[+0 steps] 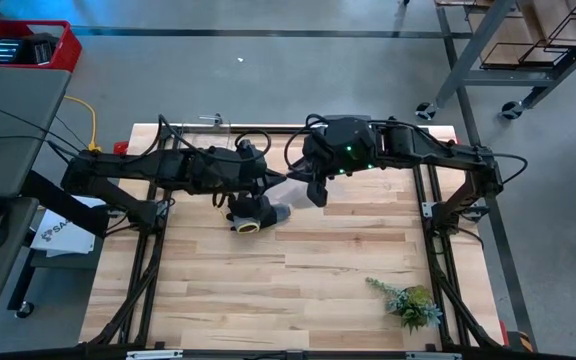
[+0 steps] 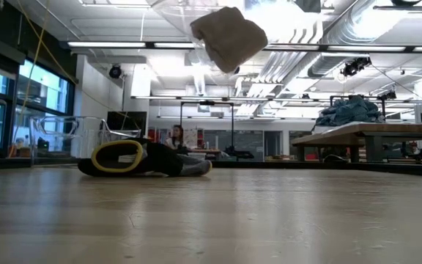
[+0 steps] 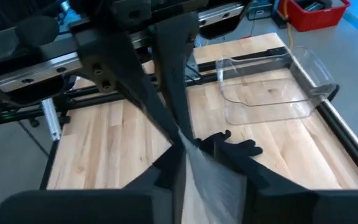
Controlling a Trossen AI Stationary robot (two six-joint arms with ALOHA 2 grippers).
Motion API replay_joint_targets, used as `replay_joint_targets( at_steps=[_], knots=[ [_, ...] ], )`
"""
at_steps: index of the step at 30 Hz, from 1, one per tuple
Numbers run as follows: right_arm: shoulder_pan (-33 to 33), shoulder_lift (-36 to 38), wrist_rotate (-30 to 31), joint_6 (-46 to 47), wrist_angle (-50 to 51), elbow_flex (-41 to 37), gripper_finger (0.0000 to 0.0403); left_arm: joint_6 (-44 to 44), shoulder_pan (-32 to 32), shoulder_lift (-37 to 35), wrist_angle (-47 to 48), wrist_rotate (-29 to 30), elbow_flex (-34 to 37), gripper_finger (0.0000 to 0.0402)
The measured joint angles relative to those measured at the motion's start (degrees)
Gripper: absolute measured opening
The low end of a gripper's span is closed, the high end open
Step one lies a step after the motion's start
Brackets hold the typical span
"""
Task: Roll bandage
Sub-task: Close the transparent zip bag
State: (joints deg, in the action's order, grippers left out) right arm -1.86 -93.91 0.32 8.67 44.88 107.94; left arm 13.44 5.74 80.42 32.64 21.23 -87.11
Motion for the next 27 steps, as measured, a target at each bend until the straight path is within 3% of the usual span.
replay_joint_targets(
  at_steps=[5,13,18,21,27],
  knots=[
    [0.0,0.0,-0.6,-0.3,0.6,0.0,0.0009,0.0,-0.1,0.0,0.0,0.3,0.0,0.0000],
    [0.0,0.0,0.1,-0.1,0.7,0.0,0.0003,-3.1,-0.1,-0.2,0.3,0.9,0.0,0.0005],
    [0.0,-0.1,0.7,0.3,1.0,0.0,0.0001,-6.7,-0.1,-2.2,3.4,2.0,0.0,0.0056],
    [-0.1,-0.1,0.7,0.3,1.0,0.0,0.0001,-6.4,0.3,-3.8,10.4,3.4,-1.6,0.0098],
    [-0.2,-0.1,0.7,0.7,1.0,0.0,0.0000,5.1,2.6,-11.6,19.5,3.9,0.5,0.0164]
  ],
)
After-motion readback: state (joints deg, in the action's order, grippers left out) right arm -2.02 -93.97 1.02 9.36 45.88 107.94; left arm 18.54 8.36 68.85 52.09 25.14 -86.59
